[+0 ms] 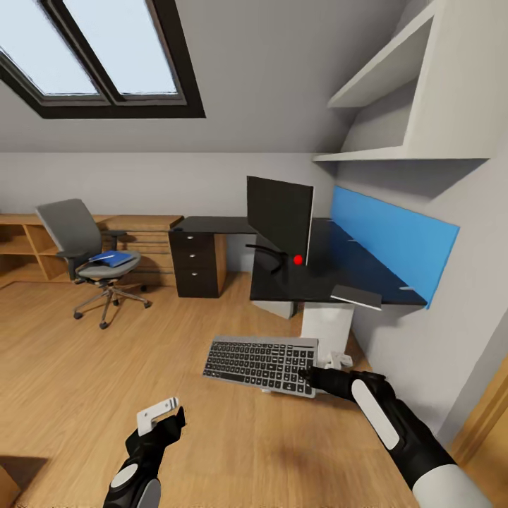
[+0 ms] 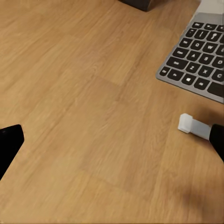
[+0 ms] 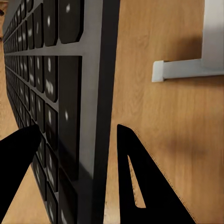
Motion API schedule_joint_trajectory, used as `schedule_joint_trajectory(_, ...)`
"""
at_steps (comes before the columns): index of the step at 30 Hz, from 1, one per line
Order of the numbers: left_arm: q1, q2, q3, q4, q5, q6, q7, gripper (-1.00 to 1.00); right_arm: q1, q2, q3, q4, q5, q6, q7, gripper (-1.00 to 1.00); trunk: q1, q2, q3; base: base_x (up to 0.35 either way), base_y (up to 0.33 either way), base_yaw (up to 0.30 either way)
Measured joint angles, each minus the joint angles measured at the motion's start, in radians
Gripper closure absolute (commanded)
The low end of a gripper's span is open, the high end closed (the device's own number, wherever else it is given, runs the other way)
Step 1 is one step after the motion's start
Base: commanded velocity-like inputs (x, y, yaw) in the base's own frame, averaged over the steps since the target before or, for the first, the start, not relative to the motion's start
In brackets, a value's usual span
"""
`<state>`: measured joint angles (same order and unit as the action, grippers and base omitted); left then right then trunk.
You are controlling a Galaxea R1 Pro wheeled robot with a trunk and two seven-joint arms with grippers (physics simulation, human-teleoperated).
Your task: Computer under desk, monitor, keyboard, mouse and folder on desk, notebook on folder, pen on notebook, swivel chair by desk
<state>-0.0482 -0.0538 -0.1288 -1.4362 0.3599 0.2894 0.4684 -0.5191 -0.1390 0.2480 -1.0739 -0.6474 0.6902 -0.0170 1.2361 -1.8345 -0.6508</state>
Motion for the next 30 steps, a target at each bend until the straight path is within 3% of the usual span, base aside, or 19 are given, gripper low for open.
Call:
schedule_joint_trajectory(3, 0.000, 0.000, 0.000, 0.000, 0.000, 0.000, 0.000, -1.00, 0.000, 0.000, 0.002, -0.001, 0.000, 0.001, 0.003, 1.00, 0.000, 0.000, 0.000, -0.097, 0.316, 0.000)
schedule_joint_trajectory(4, 0.000, 0.000, -0.001, -0.002, 0.001, 0.000, -0.001, -1.00, 0.000, 0.016, 0.003, 0.000, 0.004, 0.002, 0.004, 1.00, 0.000, 0.000, 0.000, -0.095, 0.316, 0.000)
schedule_joint_trajectory(8, 0.000, 0.001, 0.000, -0.032, 0.000, 0.000, -0.005, -1.00, 0.000, 0.029, -0.002, -0.001, 0.002, -0.015, 0.008, 1.00, 0.000, 0.000, 0.000, -0.048, 0.319, 0.000)
schedule_joint_trajectory(30, 0.000, 0.001, 0.000, -0.048, 0.001, 0.001, -0.006, -1.00, 0.000, 0.030, 0.013, 0.005, 0.005, -0.073, 0.010, 1.00, 0.000, 0.000, 0.000, 0.003, 0.325, 0.000)
